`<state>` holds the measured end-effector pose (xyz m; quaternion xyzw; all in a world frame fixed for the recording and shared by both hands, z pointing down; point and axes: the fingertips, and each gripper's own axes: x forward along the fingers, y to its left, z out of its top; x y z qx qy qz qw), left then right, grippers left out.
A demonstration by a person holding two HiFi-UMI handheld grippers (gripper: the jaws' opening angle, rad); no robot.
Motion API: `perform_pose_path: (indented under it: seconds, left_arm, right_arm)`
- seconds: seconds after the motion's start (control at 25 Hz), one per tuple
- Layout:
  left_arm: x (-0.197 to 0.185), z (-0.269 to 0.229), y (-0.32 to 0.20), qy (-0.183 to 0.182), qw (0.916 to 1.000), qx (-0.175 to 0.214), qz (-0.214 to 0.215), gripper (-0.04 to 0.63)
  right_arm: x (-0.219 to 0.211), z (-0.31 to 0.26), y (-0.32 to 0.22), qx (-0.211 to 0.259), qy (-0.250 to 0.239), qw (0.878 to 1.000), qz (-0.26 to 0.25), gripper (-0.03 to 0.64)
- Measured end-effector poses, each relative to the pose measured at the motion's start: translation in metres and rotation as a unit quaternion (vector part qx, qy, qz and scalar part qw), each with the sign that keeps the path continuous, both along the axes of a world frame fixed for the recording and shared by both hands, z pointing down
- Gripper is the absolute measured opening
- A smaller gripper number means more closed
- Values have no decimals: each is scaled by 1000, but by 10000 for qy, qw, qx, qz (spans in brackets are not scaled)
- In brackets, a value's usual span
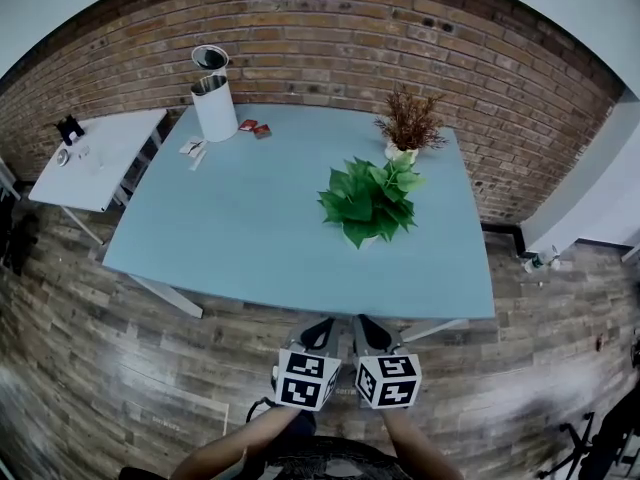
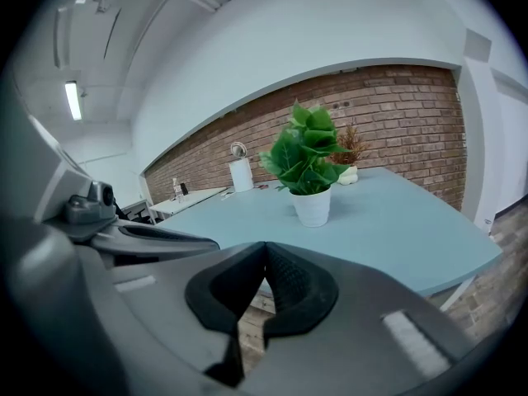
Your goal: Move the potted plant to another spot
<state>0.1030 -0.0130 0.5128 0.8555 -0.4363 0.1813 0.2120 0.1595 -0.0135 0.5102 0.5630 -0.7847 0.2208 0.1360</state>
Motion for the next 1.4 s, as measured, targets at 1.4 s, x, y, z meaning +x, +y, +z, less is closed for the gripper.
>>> perform_pose_path:
  seconds: [1.4]
  left_arm:
    - [-39,-1,-71,167,9993,15,335,0]
  right_arm:
    - [-18,3,-74,96,399,9975,583,106]
